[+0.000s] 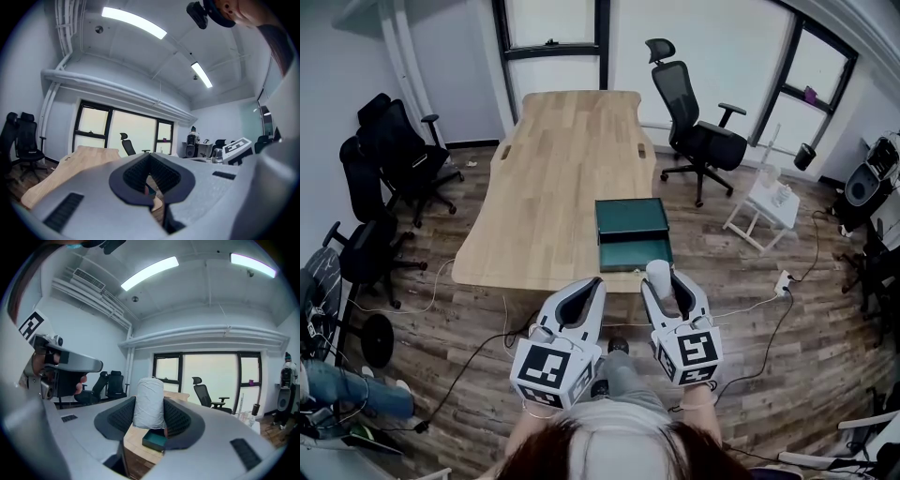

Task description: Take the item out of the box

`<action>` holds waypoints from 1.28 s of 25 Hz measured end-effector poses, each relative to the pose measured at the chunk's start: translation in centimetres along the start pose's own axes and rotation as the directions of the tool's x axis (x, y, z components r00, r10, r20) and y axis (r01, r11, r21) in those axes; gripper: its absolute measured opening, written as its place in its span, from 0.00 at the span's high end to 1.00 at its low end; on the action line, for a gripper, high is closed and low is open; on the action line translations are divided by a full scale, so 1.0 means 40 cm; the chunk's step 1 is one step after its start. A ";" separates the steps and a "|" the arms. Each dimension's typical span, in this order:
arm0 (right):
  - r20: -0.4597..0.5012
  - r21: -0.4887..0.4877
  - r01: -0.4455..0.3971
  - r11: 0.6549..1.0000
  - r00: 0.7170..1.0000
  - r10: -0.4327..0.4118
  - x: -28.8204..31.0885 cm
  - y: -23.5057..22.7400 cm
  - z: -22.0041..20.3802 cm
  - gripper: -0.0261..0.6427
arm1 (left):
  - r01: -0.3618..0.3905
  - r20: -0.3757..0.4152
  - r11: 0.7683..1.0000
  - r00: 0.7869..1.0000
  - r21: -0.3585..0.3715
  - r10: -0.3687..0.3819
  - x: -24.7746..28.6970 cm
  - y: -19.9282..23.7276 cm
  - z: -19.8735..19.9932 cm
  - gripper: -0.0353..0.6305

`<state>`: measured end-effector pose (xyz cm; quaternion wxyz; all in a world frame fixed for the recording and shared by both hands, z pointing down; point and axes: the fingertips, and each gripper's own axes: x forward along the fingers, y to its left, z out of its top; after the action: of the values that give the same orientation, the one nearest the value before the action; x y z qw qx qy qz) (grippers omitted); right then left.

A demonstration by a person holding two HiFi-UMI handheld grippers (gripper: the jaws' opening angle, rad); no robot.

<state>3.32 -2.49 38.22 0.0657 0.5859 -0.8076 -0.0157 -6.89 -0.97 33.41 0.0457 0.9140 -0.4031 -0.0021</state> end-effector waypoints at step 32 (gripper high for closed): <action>0.117 0.010 0.029 1.000 0.993 -0.030 -0.094 0.044 0.113 0.66 | 0.025 -0.001 1.000 1.000 0.011 -0.025 -0.018 -0.010 -0.001 0.94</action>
<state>2.24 1.38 33.59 0.0154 0.5962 -0.8012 -0.0477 -7.07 -0.17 33.39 0.0407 0.9192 -0.3916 0.0002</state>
